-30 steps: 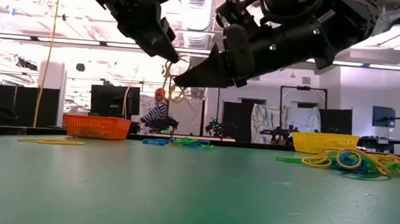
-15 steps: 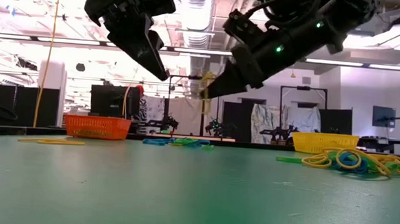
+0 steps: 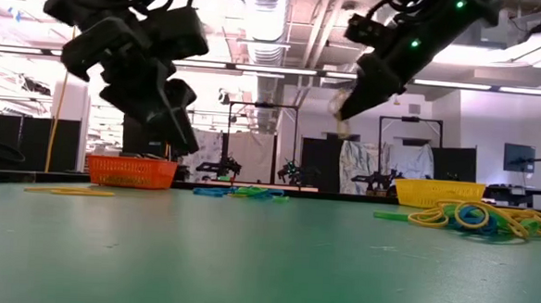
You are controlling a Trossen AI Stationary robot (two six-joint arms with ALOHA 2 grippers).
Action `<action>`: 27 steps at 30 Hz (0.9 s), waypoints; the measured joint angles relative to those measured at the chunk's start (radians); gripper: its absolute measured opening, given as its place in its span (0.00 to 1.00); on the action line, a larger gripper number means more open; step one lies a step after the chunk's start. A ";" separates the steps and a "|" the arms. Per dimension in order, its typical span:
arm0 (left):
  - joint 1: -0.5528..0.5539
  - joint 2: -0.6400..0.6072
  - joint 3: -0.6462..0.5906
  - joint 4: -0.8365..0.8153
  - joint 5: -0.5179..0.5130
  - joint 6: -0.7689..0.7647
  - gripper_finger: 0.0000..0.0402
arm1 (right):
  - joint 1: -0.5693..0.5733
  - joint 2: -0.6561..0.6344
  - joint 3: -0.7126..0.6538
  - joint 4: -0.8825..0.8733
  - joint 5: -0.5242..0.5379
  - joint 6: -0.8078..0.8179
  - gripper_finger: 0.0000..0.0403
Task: Sort rubber bands into baskets
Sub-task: Put the yellow rubber band into the yellow bin
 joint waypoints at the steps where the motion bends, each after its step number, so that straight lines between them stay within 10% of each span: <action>1: -0.006 0.000 -0.017 0.040 0.000 -0.001 0.49 | -0.012 -0.022 0.000 -0.027 0.001 0.008 0.03; 10: -0.051 0.000 -0.123 0.359 -0.007 0.028 0.49 | -0.179 -0.193 0.000 -0.323 0.045 0.072 0.03; 27: -0.119 0.000 -0.126 0.403 -0.032 0.043 0.49 | -0.728 -0.252 0.000 -0.524 -0.110 0.007 0.04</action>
